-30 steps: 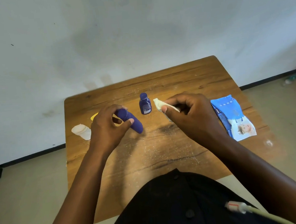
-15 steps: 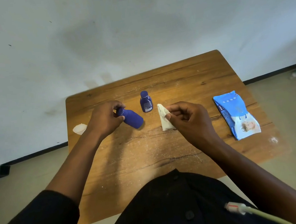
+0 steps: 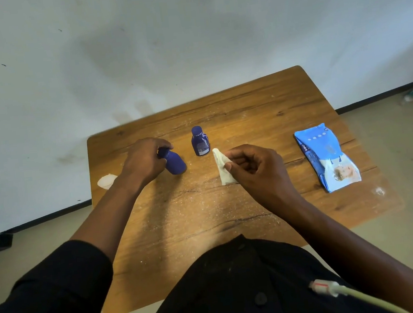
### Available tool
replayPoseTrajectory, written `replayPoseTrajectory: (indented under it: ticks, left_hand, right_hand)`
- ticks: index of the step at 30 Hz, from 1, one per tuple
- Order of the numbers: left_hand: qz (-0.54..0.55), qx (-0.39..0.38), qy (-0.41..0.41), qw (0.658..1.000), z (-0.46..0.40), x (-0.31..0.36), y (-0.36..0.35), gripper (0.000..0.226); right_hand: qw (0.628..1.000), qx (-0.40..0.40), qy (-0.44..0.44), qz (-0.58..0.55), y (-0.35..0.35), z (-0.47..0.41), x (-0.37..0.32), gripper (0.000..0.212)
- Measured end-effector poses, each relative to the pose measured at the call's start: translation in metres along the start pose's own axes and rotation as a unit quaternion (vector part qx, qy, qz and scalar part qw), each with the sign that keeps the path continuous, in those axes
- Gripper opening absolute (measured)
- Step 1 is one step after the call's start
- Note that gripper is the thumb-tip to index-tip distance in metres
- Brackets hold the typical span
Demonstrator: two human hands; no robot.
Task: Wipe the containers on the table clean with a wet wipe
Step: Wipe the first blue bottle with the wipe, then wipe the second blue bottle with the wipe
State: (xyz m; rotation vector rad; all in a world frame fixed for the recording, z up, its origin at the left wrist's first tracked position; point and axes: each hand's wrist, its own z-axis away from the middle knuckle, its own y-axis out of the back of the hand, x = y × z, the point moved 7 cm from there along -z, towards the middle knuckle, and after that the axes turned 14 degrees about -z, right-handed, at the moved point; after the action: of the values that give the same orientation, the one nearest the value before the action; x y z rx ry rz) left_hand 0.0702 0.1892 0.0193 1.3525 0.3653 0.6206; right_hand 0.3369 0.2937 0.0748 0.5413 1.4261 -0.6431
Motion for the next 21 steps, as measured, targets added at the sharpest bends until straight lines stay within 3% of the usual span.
replayPoseTrajectory:
  ticks: [21]
  left_hand:
    - [-0.066,-0.017,-0.020,0.997,-0.018,0.003,-0.015,0.045]
  right_hand:
    - [1.000,0.007,0.005,0.012,0.006,0.000,0.001,0.024]
